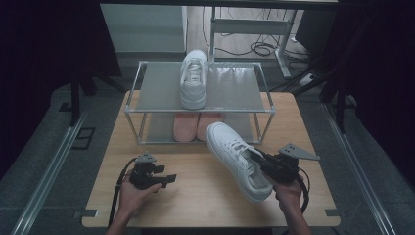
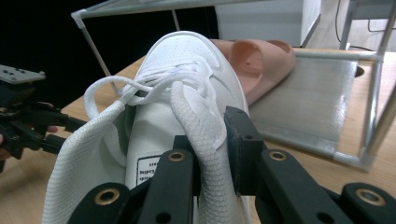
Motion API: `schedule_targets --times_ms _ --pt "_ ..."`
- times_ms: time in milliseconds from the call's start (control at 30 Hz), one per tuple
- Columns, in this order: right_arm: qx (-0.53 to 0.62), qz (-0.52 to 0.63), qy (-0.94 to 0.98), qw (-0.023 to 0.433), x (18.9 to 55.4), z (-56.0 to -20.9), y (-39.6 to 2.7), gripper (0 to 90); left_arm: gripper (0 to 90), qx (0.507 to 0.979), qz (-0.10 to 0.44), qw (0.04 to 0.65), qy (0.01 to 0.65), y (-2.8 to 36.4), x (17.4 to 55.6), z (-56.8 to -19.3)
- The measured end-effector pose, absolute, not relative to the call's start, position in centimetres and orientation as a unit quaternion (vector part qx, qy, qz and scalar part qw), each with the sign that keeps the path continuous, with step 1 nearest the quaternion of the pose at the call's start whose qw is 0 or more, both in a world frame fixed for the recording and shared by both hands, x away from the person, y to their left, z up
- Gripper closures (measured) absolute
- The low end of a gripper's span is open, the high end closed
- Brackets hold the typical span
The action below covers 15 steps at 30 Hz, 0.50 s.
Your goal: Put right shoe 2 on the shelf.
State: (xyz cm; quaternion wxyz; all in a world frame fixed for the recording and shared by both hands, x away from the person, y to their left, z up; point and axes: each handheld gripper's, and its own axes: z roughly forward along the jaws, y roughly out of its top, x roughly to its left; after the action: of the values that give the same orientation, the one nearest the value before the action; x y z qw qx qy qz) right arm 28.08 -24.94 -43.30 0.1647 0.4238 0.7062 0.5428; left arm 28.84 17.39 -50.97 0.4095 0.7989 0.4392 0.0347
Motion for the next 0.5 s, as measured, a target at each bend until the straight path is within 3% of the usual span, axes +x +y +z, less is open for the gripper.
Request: schedule_targets --times_ms 500 --pt "0.387 0.585 0.694 0.162 27.3 -39.8 -23.8 79.8 33.0 0.800 0.036 0.408 0.438 17.5 28.9 -51.1"
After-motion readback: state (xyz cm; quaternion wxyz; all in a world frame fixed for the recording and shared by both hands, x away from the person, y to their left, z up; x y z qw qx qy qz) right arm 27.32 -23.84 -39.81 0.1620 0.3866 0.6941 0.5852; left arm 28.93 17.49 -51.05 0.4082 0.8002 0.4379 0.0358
